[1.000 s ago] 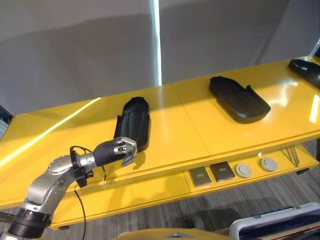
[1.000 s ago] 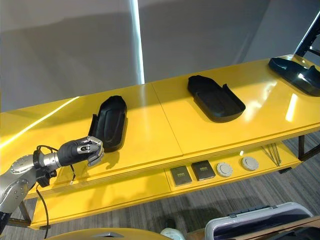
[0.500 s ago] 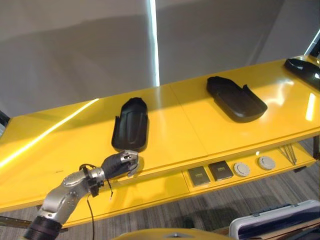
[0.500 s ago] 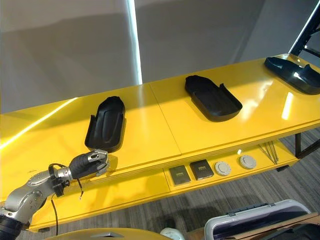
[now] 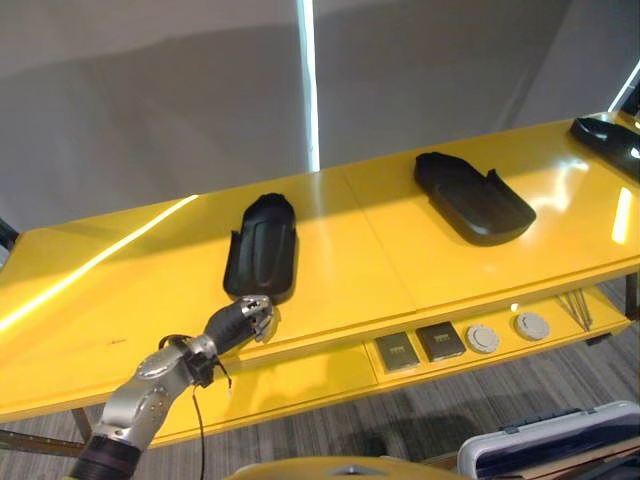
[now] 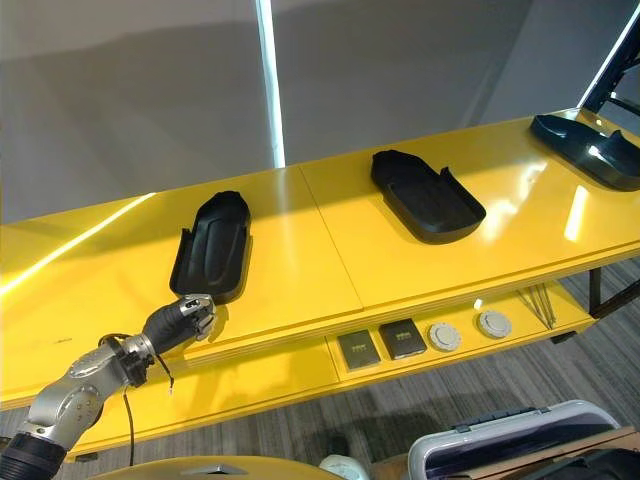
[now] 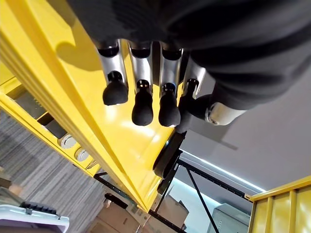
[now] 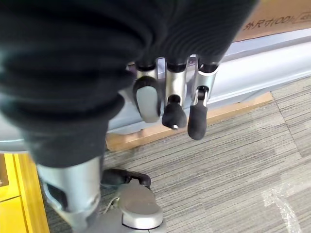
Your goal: Move parts from the plastic box to the shelf.
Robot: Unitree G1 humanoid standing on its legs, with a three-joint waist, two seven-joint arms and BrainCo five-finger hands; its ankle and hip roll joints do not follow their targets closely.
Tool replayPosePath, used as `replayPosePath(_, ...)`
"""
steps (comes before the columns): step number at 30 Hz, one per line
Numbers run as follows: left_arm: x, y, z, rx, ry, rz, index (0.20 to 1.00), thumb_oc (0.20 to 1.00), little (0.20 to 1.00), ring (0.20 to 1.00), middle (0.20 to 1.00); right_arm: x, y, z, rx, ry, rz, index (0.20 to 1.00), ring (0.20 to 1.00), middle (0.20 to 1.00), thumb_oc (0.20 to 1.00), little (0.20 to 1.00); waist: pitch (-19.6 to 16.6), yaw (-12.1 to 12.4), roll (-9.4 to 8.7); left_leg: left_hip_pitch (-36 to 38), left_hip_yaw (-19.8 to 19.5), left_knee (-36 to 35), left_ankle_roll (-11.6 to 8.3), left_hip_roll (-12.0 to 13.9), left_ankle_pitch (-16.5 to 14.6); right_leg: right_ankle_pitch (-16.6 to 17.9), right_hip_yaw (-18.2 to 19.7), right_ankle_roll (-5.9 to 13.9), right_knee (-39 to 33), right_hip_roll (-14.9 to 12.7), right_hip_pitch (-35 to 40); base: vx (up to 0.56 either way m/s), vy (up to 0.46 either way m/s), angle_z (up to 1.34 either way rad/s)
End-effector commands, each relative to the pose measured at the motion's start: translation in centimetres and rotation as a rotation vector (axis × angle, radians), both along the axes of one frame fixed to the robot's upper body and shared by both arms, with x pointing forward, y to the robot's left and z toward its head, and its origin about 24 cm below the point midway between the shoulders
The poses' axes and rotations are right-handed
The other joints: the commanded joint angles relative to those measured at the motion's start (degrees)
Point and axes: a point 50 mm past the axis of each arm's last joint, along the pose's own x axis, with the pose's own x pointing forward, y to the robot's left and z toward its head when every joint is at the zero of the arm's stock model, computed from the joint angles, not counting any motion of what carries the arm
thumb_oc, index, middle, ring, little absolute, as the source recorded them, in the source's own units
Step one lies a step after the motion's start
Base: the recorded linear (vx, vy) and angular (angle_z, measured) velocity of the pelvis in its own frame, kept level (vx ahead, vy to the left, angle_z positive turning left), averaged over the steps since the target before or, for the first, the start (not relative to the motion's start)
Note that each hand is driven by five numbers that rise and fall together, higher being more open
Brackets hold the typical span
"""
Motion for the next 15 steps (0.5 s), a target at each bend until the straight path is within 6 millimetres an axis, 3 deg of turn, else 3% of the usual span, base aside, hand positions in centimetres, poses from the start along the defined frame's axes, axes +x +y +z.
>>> replayPosePath(1,1.8,0.1,2.4,-0.008,-0.146,0.035,0.2,0.2,0.2,0.2,0.2,1.0,1.7,-0.7,0.057,0.005,0.031,1.0,1.0,1.0,1.0,1.0,0.77,-1.32,-2.45,-4.66,-1.17,5.86,0.05,2.03,-1.87,-3.61,-0.28,5.43,2.1,-5.27,2.39,0.0,0.0,0.0)
replayPosePath(15,3.5,-0.9,2.0,-0.017,-0.159,0.157,0.2,0.2,0.2,0.2,0.2,1.2,2.2,-0.9,0.072,0.02,0.059,1.0,1.0,1.0,1.0,1.0,0.36,-2.55,-3.21,-4.04,-0.69,6.0,0.14,2.27,-2.11,-3.97,0.79,5.23,2.34,-4.76,2.56,0.01,-0.002,0.0)
